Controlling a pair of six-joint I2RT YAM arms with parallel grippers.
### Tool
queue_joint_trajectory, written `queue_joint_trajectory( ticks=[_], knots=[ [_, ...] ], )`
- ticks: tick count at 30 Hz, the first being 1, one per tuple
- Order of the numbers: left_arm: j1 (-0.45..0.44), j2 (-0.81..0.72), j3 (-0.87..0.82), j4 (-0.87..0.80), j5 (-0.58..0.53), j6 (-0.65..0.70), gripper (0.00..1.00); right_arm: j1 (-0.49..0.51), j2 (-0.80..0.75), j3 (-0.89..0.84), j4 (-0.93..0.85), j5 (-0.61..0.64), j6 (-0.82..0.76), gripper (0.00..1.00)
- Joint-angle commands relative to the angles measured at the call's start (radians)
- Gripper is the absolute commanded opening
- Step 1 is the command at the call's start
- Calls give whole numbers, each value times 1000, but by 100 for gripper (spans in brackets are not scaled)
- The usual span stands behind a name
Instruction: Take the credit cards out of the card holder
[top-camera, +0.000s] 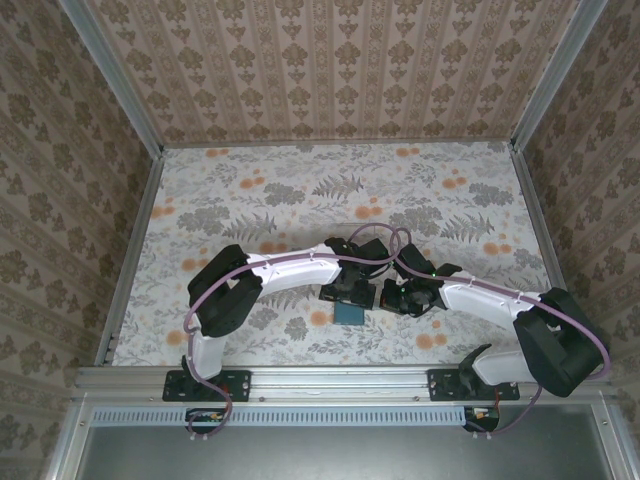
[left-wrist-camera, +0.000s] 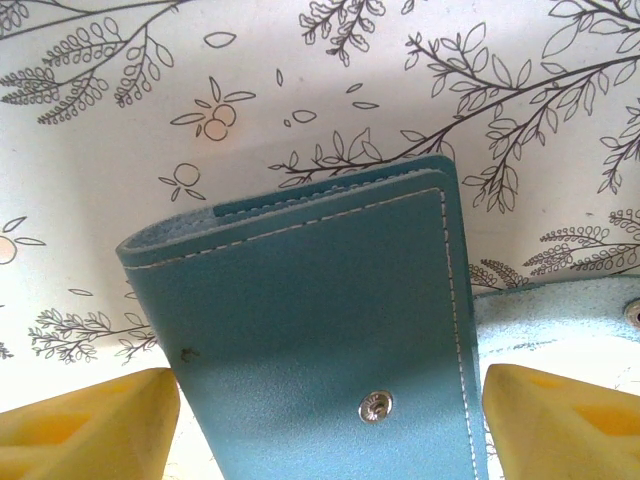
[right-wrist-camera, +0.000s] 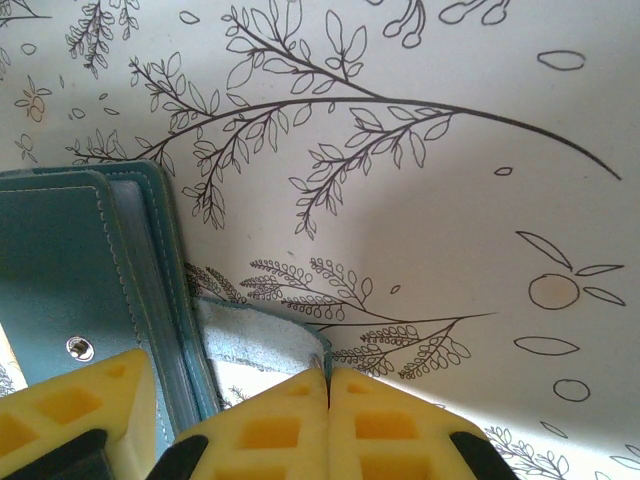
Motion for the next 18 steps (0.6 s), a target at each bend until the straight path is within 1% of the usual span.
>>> queue_joint_trajectory(
  ticks=[1, 5, 11, 18],
  knots=[
    [7, 7, -5, 22, -2, -7, 81, 6, -11, -5, -2, -18, 17, 0],
    [8, 21, 0, 19, 2, -4, 82, 6, -14, -8, -4, -17, 18, 0],
    [8, 23, -6, 19, -1, -5, 80, 6, -13, -8, -4, -16, 20, 0],
    [8, 9, -7, 9, -13, -2, 75, 6, -14, -7, -10, -16, 20, 0]
  ],
)
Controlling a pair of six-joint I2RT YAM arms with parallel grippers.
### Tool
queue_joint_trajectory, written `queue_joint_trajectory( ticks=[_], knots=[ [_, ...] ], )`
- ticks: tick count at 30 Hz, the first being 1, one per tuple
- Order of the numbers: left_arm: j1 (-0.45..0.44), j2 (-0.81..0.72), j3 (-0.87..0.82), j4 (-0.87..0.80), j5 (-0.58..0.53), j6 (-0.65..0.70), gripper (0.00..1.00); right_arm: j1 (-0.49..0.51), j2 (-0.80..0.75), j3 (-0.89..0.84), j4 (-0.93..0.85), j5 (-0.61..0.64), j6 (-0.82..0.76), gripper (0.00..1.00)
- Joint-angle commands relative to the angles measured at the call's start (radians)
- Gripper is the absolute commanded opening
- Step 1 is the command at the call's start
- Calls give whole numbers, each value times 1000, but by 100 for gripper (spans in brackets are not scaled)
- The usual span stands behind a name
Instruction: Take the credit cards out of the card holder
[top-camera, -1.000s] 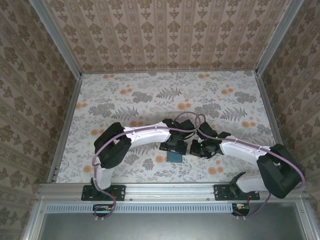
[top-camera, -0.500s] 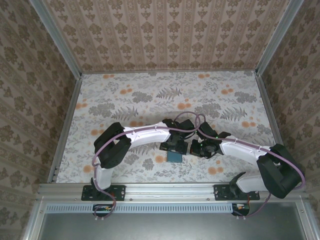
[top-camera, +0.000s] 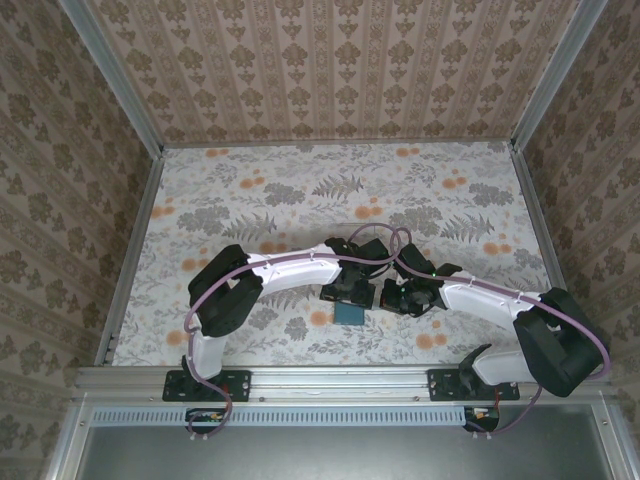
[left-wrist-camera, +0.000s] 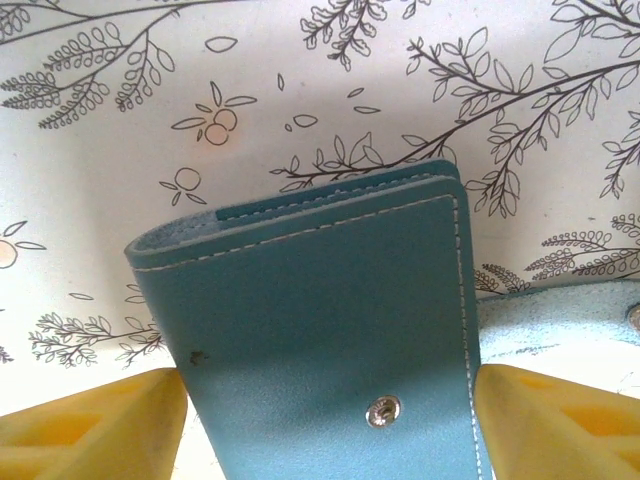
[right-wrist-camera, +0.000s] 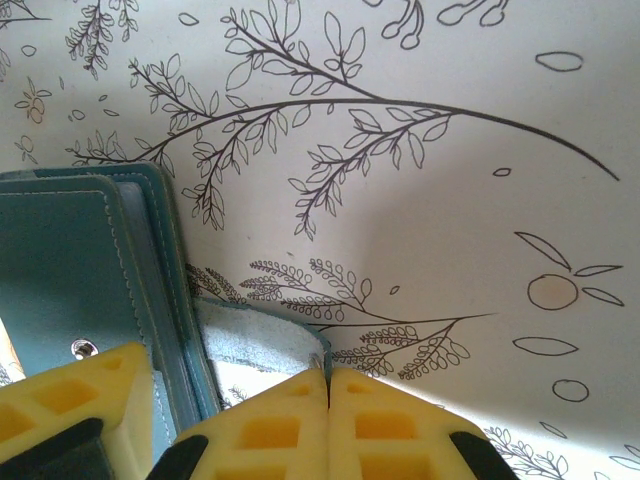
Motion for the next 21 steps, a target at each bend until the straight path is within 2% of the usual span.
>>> queue_joint_trajectory(
  ticks=[1, 5, 10, 18, 21],
  knots=[
    [8, 5, -6, 3, -13, -2, 74, 8, -16, -6, -11, -14, 19, 0],
    [9, -1, -3, -7, -20, 4, 70, 8, -18, -5, -15, -11, 21, 0],
    [8, 3, -2, 18, 5, 7, 78, 7, -18, -4, -14, -13, 21, 0],
    [13, 35, 9, 17, 11, 5, 82, 7, -18, -3, -17, -15, 21, 0],
    [14, 43, 11, 13, 11, 7, 88, 8, -19, -1, -19, -15, 19, 0]
  ],
)
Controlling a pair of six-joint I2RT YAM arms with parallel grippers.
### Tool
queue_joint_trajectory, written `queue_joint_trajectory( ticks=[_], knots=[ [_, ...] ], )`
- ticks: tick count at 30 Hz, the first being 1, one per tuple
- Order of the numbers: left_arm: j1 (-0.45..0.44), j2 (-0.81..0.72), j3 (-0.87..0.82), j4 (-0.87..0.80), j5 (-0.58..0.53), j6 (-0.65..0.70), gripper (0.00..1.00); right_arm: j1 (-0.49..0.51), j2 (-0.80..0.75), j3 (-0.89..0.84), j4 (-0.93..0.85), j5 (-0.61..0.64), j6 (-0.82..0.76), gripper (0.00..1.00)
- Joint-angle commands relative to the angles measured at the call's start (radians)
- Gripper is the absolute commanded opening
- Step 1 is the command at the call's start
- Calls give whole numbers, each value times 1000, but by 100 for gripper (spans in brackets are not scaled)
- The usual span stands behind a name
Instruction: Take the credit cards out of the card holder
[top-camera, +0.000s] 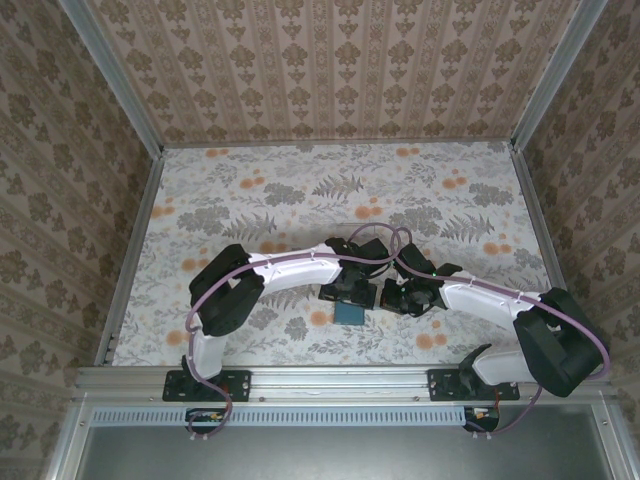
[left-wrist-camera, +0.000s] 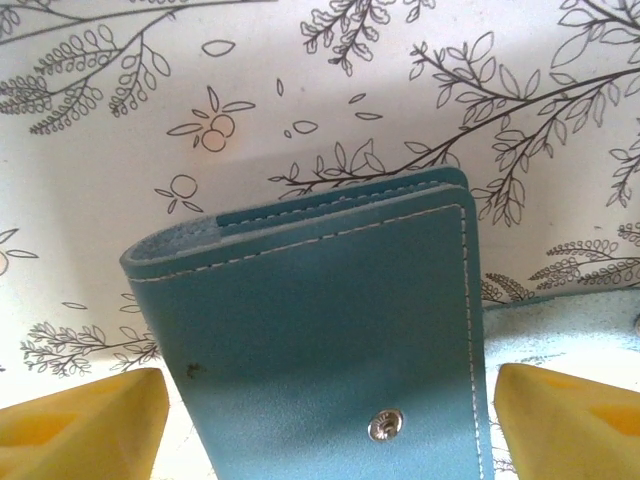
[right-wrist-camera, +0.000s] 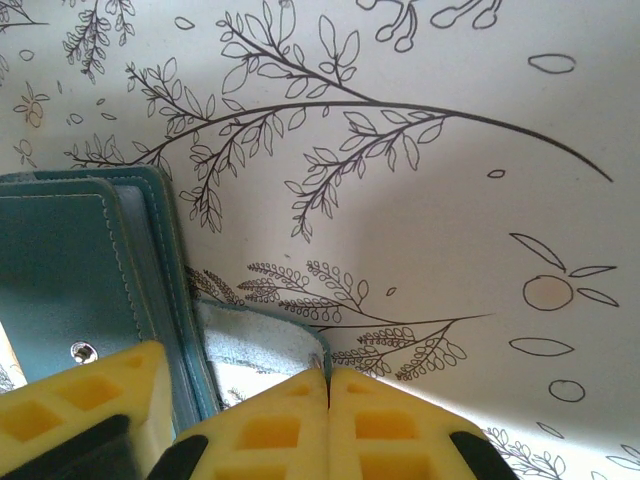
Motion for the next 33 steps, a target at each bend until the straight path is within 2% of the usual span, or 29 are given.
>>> queue_joint_trajectory(
  ticks=[1, 10, 33],
  knots=[
    [8, 34, 11, 5, 7, 7, 87, 8, -18, 1, -21, -16, 16, 0],
    [11, 16, 8, 1, -5, 5, 83, 9, -21, 2, -23, -12, 16, 0],
    [23, -126, -50, -54, -80, -8, 82, 5, -18, 6, -32, -4, 10, 0]
  ],
)
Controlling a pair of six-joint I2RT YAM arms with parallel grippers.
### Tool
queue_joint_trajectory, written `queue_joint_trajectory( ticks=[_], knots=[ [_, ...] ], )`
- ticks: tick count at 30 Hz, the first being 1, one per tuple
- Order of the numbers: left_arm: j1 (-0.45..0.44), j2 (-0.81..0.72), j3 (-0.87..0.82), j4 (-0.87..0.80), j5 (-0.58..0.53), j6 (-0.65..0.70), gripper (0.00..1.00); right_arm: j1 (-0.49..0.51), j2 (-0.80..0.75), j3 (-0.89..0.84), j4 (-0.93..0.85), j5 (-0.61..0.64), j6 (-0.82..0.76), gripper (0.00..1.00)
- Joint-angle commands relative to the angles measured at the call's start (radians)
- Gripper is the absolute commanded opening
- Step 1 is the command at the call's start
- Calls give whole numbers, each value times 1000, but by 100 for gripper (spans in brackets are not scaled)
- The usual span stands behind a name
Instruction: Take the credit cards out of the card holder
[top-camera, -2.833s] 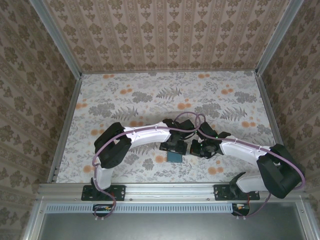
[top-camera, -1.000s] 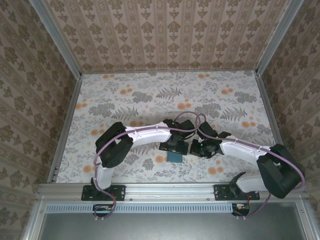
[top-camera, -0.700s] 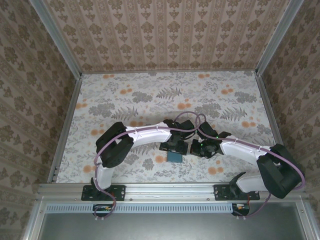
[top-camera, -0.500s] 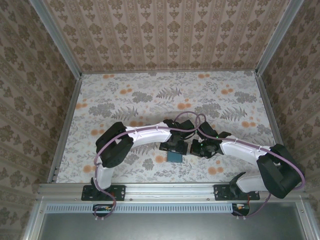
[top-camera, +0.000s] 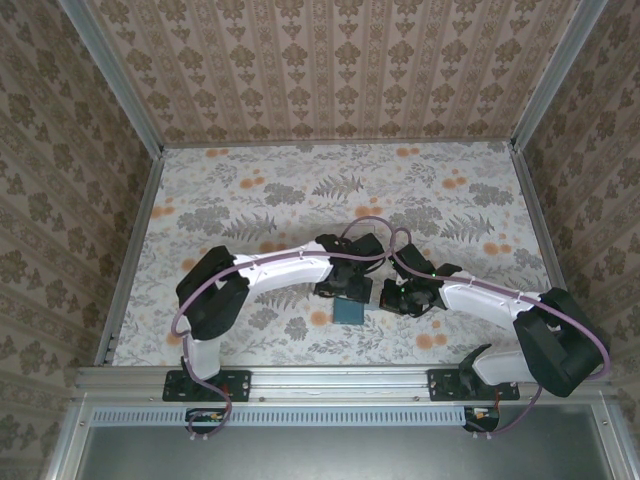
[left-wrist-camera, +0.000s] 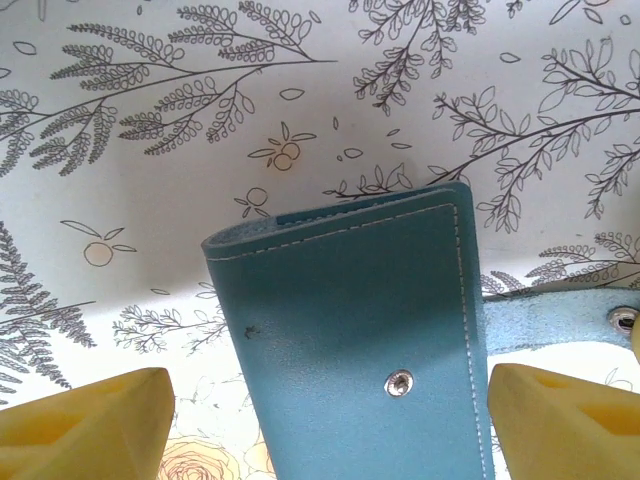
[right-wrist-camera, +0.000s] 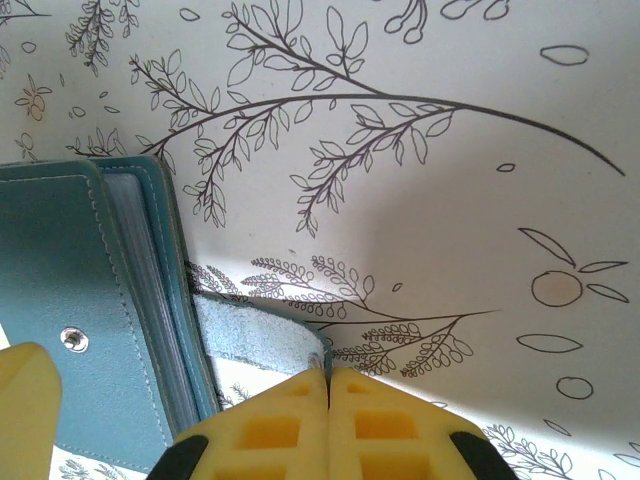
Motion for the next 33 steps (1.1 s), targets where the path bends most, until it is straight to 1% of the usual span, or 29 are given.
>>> queue_joint_trajectory(
  ticks=[1, 4, 8, 12, 27, 33],
  knots=[
    [11, -50, -22, -48, -33, -8, 81, 1, -19, 7, -32, -4, 7, 0],
    [14, -61, -36, -28, -21, 0, 81, -1, -18, 6, -33, -6, 5, 0],
    [13, -33, -28, 18, 51, 13, 84, -3, -18, 4, -32, -7, 5, 0],
    [8, 2, -14, 50, 84, 7, 86, -3, -23, 4, -33, -7, 5, 0],
    [12, 71, -7, 54, 89, 7, 87, -6, -38, -1, -42, -5, 6, 0],
    [13, 75, -1, 52, 89, 8, 84, -6, -39, -4, -43, -5, 6, 0]
  ],
)
